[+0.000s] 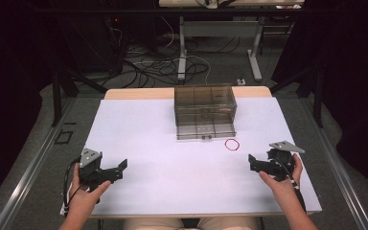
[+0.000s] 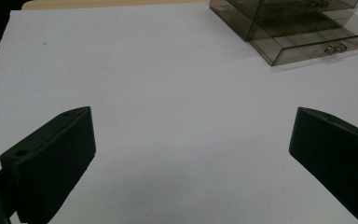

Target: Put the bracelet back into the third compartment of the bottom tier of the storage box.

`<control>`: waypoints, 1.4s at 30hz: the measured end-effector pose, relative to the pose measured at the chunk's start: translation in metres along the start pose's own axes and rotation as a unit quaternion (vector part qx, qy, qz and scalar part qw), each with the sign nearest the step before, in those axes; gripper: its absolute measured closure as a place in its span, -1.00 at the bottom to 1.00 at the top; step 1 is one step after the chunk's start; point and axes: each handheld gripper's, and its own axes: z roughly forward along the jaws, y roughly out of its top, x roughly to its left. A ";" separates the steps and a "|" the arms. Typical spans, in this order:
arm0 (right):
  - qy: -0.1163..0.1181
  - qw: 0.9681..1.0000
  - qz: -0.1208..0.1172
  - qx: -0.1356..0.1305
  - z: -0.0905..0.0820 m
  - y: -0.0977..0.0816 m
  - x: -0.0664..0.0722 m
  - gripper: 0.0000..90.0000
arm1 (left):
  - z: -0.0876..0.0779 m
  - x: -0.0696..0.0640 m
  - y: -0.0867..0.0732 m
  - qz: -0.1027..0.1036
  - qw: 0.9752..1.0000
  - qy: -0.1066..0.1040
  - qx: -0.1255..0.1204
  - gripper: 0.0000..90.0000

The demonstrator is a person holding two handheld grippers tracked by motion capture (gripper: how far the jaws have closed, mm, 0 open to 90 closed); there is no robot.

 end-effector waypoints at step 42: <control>0.023 0.997 -0.053 0.051 0.006 0.006 0.009 -0.68 | -0.002 -0.006 -0.002 0.010 1.000 0.002 -0.001 -0.99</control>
